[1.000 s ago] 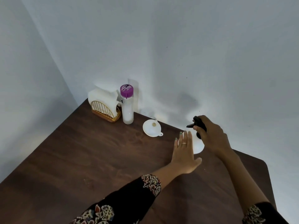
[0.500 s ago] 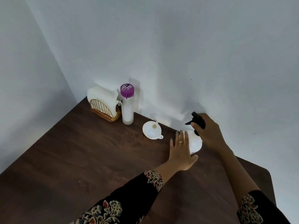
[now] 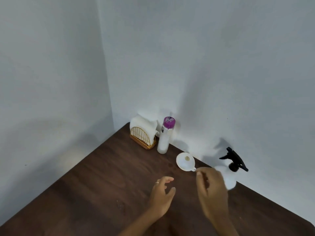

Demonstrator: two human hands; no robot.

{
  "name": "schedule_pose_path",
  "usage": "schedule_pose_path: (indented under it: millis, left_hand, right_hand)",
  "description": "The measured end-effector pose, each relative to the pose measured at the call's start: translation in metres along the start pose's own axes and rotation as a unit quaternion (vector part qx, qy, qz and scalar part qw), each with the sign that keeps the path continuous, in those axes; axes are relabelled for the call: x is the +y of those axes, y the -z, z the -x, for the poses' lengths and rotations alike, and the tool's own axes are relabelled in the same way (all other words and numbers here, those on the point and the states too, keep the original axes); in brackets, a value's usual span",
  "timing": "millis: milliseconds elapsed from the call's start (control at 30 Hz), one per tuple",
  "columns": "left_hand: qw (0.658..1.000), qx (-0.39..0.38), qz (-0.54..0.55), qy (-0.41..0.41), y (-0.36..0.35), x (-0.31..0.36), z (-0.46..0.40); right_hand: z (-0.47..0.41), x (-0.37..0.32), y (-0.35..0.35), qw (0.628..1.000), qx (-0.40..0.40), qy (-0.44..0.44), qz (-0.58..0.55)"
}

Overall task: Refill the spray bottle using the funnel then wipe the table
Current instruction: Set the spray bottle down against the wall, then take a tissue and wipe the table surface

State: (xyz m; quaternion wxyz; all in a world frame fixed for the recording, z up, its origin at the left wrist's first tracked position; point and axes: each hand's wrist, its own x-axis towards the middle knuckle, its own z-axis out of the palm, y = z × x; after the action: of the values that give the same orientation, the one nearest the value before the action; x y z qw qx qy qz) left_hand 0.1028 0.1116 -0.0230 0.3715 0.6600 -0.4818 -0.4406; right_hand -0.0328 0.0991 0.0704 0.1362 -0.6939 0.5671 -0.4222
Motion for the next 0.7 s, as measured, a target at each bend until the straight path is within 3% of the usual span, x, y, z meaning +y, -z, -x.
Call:
schedule_pose_path:
  millis: [100, 300, 467, 700]
  left_hand:
    - [0.998, 0.050, 0.030, 0.008, 0.037, -0.005, -0.010]
    - [0.989, 0.137, 0.064, 0.006, 0.106, -0.006, -0.057]
    - [0.985, 0.169, 0.018, -0.012, 0.152, 0.003, -0.107]
    - [0.977, 0.073, -0.191, -0.067, 0.165, 0.003, -0.166]
  right_hand:
    - [0.005, -0.023, -0.037, 0.994, -0.110, 0.019, -0.003]
    - [-0.028, -0.070, -0.107, 0.960, -0.243, -0.093, -0.105]
    - [-0.081, -0.088, -0.160, 0.955, -0.258, -0.116, -0.087]
    - [-0.150, -0.080, -0.228, 0.941, -0.231, -0.243, -0.044]
